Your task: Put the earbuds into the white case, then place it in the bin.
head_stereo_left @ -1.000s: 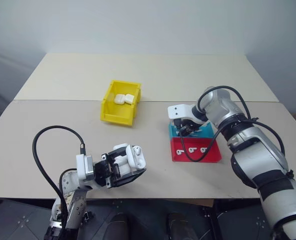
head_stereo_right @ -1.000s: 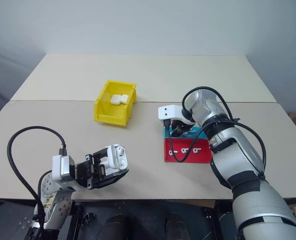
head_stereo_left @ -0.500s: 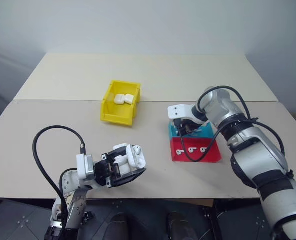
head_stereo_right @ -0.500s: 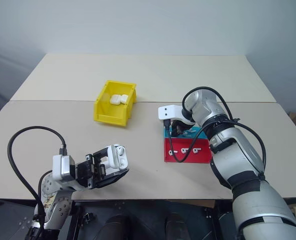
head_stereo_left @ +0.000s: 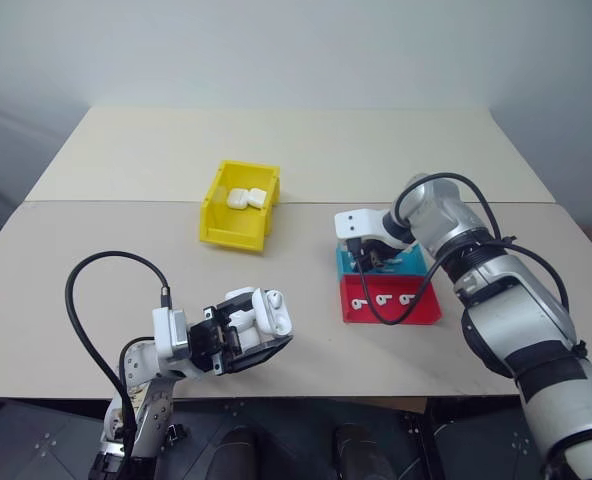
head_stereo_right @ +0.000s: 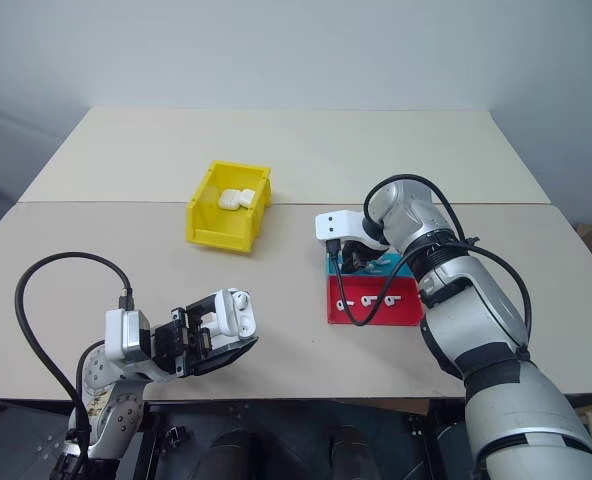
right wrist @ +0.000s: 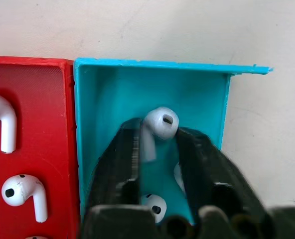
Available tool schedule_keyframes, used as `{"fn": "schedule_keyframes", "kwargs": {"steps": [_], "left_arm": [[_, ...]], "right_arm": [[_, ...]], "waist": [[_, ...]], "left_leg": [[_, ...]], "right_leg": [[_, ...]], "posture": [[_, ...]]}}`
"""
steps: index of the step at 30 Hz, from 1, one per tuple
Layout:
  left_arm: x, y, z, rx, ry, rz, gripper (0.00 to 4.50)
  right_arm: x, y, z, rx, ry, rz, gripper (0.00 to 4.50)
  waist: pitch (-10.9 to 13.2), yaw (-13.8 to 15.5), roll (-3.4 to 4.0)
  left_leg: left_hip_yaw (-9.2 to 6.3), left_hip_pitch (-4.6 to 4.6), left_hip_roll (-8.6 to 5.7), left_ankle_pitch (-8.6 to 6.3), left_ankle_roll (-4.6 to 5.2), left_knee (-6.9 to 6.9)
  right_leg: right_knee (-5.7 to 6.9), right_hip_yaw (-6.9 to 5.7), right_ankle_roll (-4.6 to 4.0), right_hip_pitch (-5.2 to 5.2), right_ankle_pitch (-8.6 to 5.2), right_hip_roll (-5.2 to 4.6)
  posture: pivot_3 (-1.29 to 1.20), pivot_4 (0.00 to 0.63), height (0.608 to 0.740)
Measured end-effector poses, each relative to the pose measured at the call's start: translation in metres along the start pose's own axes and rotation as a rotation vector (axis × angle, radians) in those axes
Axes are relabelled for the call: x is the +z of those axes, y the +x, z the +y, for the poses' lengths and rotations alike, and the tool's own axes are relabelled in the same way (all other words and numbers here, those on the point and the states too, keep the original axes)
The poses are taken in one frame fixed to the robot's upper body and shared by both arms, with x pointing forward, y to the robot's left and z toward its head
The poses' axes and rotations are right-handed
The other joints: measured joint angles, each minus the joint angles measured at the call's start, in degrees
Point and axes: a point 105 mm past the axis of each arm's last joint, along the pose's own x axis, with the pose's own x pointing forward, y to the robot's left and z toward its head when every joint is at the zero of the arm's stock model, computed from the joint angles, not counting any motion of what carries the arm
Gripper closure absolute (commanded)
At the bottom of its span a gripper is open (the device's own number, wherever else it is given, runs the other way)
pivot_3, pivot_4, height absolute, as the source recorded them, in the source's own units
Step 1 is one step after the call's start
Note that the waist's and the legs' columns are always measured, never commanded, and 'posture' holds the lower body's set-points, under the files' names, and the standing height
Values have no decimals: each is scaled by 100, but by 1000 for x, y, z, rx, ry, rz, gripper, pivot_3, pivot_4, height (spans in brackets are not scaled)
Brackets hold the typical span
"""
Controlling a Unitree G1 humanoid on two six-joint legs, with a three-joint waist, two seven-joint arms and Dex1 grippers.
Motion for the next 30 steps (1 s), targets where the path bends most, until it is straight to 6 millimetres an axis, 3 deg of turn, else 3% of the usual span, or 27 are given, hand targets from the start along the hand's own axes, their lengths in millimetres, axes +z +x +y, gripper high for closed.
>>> {"fn": "schedule_keyframes", "kwargs": {"steps": [30], "left_arm": [[1,2,2,0,5,-5,1710]], "right_arm": [[3,-1,2,-17,6,-46,3851]], "waist": [[0,-22,0]], "left_leg": [[0,-2,0,0,0,0]], "right_leg": [[0,0,0,-1,0,0]], "posture": [[0,150,740]]}}
